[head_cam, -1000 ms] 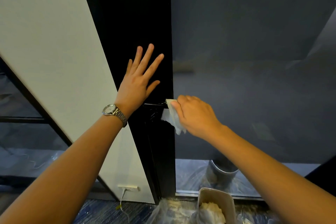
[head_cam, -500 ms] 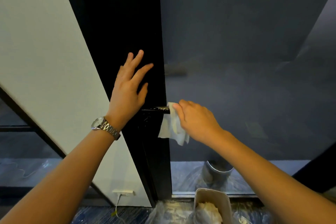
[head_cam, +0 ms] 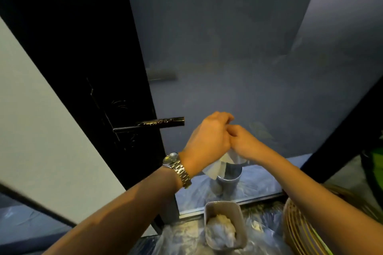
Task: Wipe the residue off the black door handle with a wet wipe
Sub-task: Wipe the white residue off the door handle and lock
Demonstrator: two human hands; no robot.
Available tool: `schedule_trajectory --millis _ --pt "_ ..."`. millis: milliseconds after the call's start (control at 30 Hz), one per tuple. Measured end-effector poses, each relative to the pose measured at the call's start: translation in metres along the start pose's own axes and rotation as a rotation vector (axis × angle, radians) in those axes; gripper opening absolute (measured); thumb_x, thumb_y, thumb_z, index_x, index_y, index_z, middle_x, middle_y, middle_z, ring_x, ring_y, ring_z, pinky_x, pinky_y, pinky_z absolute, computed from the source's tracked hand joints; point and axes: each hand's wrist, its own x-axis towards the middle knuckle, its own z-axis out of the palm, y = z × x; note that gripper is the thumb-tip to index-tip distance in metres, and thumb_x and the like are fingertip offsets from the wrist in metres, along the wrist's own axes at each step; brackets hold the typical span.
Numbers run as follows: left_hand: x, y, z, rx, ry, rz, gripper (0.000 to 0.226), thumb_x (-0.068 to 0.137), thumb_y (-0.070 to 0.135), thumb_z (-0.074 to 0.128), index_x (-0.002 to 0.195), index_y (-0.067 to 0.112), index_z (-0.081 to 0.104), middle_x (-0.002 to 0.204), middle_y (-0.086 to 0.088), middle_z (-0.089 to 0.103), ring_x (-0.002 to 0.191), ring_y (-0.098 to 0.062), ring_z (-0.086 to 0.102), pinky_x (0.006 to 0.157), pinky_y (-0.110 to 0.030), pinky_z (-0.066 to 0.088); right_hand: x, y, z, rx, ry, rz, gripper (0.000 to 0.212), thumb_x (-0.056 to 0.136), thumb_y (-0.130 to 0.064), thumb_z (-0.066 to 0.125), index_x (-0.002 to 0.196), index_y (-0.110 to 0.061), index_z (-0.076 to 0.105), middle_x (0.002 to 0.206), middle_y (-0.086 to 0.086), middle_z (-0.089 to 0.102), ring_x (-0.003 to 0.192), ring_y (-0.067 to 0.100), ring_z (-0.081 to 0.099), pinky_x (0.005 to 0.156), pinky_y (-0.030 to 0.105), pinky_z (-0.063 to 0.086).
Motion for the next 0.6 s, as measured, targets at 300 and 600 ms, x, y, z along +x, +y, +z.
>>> schedule_trajectory --millis 300,600 --pt "0.001 -0.041 0.095 -0.072 -0.371 -0.299 0.026 0.077 0.013 0.066 0.103 0.008 0.063 0.095 -0.015 0.068 0.08 -0.023 0.062 0.068 -0.027 0.049 -0.004 0.101 0.001 -0.01 -0.107 0.256 0.024 0.09 -0.011 0.056 0.103 0.009 0.06 0.087 0.011 0.054 0.081 0.02 0.048 0.072 0.032 0.037" --pt "-0.017 -0.071 0.162 -0.096 -0.417 -0.45 0.017 0.08 0.005 0.058 0.093 0.009 0.067 0.093 -0.011 0.068 0.072 -0.015 0.053 0.059 -0.019 0.04 -0.016 0.162 0.027 -0.055 -0.069 0.448 0.044 0.085 -0.013 0.065 0.127 -0.012 0.051 0.122 0.011 0.059 0.106 0.023 0.056 0.092 0.031 0.046"
